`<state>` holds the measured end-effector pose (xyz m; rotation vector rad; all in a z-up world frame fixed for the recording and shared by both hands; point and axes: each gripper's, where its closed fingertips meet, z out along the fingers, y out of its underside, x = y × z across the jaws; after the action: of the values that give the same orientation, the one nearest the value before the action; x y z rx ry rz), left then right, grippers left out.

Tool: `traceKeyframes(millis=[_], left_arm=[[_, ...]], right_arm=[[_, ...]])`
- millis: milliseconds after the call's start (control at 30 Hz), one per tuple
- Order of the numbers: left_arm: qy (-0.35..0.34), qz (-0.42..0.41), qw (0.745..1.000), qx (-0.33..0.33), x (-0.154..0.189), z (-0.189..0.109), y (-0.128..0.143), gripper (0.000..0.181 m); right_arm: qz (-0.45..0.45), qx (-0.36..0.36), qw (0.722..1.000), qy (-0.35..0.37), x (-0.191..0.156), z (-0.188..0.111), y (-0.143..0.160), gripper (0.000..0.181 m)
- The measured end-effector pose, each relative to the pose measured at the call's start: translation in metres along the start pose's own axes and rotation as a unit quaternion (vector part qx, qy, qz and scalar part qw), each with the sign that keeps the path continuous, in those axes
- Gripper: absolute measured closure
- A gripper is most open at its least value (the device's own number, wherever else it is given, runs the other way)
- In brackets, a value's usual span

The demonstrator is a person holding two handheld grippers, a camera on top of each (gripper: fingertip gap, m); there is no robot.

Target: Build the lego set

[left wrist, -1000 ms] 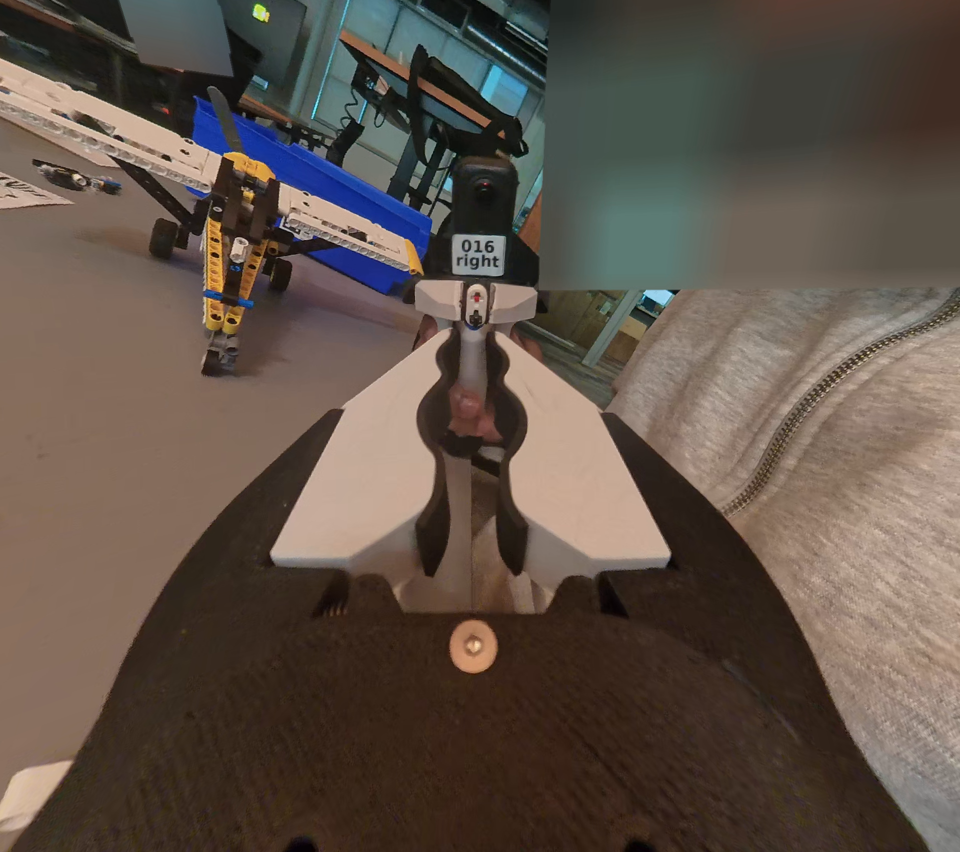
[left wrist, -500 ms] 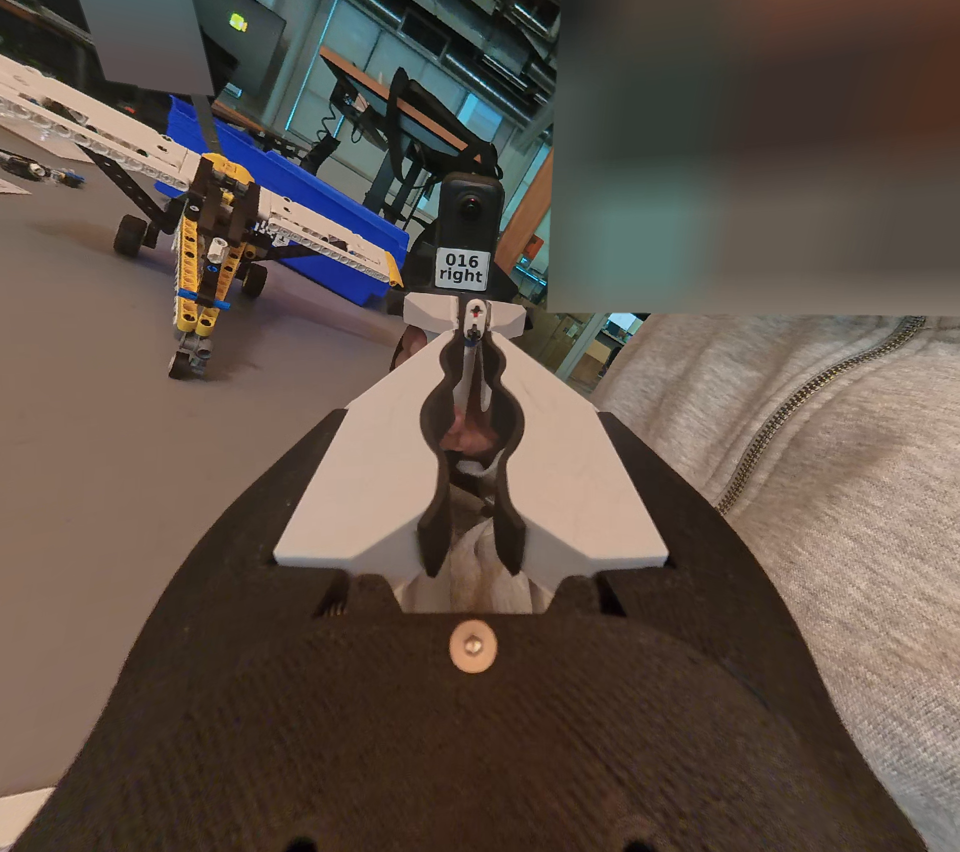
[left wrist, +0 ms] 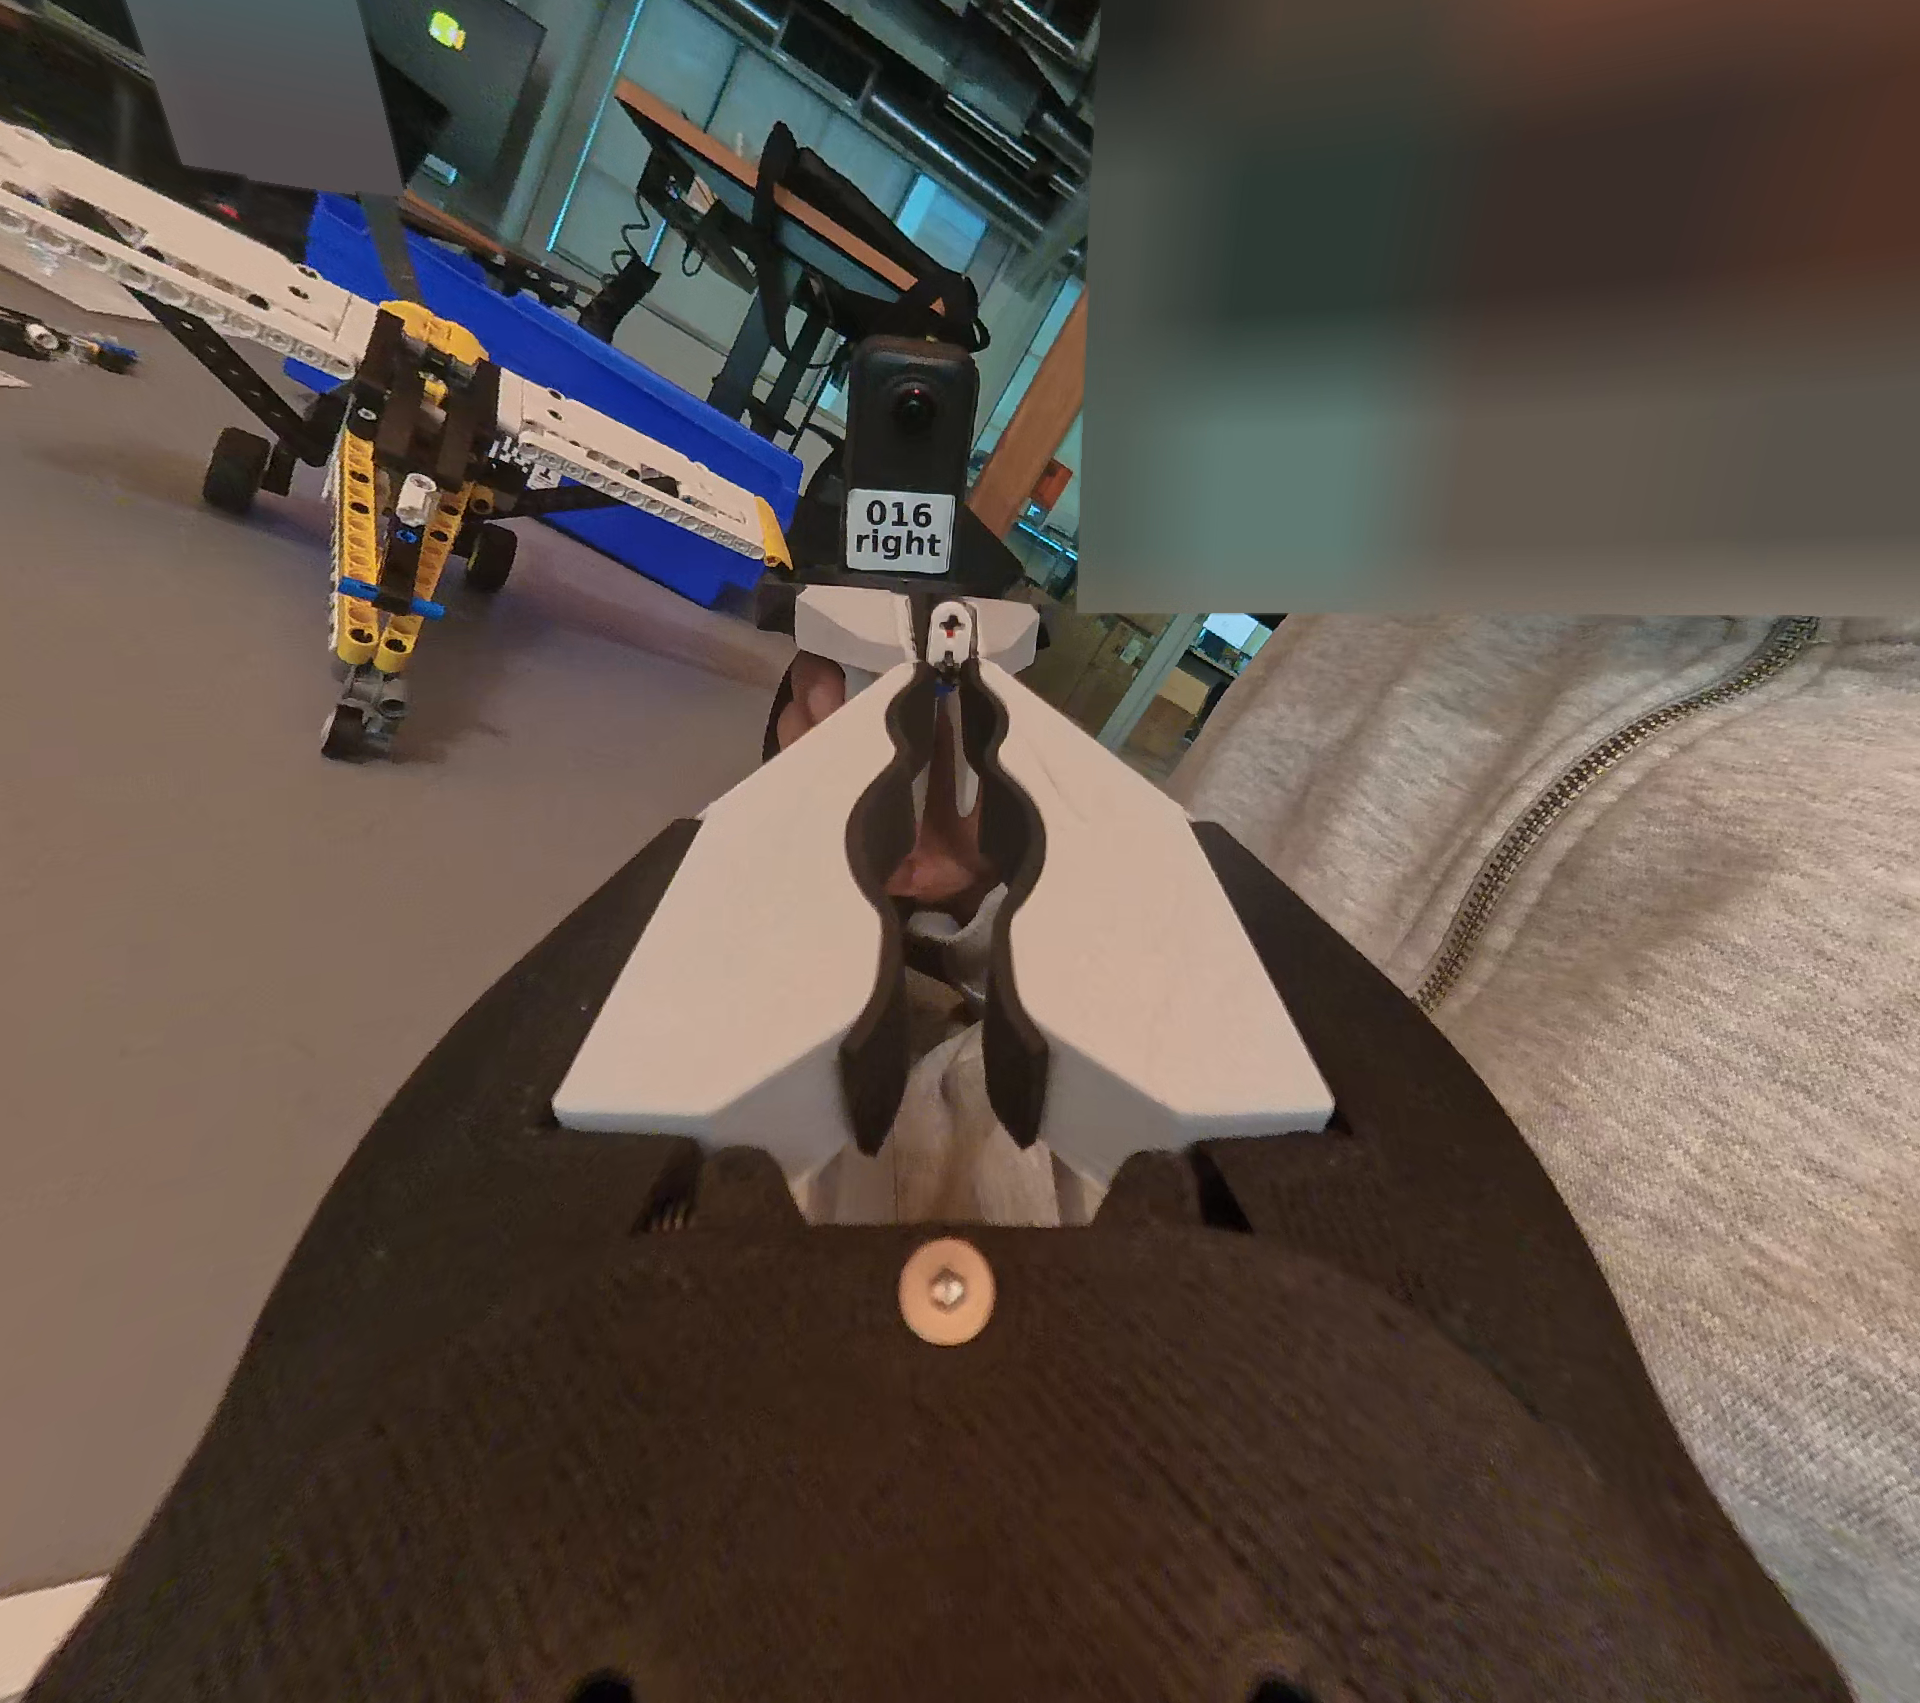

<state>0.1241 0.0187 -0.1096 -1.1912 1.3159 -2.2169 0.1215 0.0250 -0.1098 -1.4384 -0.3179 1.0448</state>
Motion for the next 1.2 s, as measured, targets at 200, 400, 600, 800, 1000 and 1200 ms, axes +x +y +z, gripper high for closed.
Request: traceKeyframes(millis=[200,400,600,800,1000,1200], left_arm=[[-0.003,0.005,1.000,-0.012,0.000,0.001,0.003,0.180],[-0.010,0.008,1.000,-0.020,-0.003,-0.001,0.004,0.180],[-0.020,0.018,0.999,-0.031,-0.004,0.001,0.008,0.180],[-0.024,0.015,0.999,-0.025,-0.005,0.001,0.006,0.180],[-0.046,0.031,0.998,-0.018,-0.009,-0.003,-0.002,0.165],[-0.126,0.029,0.991,-0.033,-0.035,-0.025,-0.011,0.181]], right_arm=[[0.015,0.005,1.000,-0.007,0.002,-0.004,-0.002,0.171],[0.000,-0.016,1.000,0.003,0.002,-0.004,0.003,0.176],[-0.021,-0.045,0.999,0.017,0.003,-0.006,0.008,0.176],[-0.038,-0.040,0.998,0.027,0.004,-0.006,0.007,0.176],[-0.030,-0.008,0.998,0.051,0.013,-0.012,-0.003,0.176],[-0.016,0.020,0.999,0.042,0.014,-0.014,-0.009,0.176]])
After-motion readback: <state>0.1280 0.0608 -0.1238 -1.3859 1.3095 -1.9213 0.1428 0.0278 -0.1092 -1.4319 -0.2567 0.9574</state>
